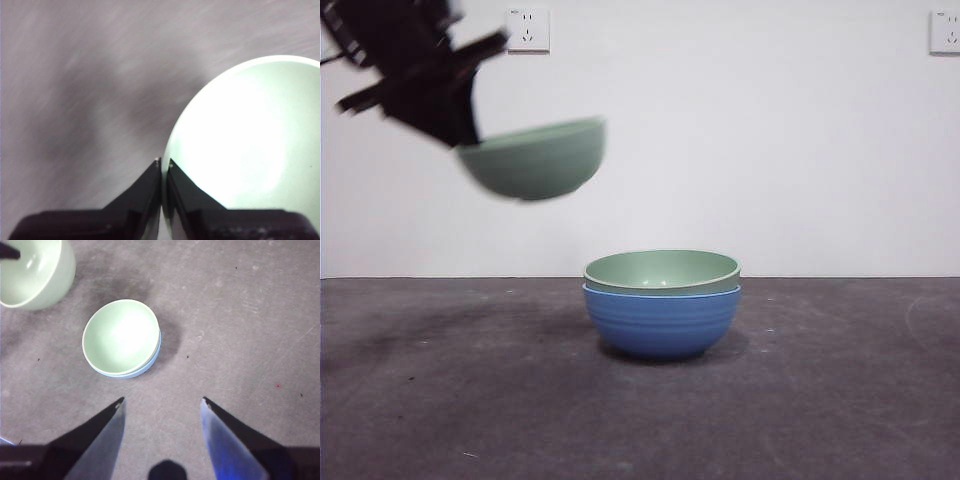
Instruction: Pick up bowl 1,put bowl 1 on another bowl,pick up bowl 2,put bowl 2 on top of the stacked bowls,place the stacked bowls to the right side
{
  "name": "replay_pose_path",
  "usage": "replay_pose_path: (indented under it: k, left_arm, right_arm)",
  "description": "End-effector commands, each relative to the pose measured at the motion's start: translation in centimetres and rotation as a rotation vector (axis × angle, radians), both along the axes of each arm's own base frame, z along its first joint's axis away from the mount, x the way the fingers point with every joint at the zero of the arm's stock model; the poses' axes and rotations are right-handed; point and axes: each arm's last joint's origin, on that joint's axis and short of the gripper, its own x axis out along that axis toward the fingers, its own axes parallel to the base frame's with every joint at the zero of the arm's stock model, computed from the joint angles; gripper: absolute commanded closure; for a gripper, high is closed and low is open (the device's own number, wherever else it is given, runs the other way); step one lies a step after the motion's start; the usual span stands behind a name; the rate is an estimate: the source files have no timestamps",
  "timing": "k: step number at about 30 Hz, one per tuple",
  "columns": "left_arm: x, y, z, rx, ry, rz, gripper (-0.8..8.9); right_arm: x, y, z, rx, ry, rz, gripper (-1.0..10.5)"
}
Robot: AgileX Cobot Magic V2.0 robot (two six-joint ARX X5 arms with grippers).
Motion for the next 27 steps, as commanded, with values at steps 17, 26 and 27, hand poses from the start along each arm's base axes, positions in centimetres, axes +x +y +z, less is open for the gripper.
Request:
replay_pose_path:
  k: [17, 26, 27]
  left_arm:
    - [2.6, -12.5, -4.1, 0.141, 0.075, -0.215, 8.21]
    - [3.2, -12.8, -6.8, 0.223, 0.151, -0.197, 8.22]
    - [3.3, -12.8, -6.9, 0.224, 0.153, -0.197, 8.22]
  right_arm:
    - [-0.1, -0.1, -0.4, -0.020, 0.036, -0.003, 6.9]
    - [-0.1, -0.1, -0.4, -0.020, 0.035, -0.003, 6.9]
    - [-0.1, -0.1, -0.4, -0.019, 0.035, -0.003, 6.9]
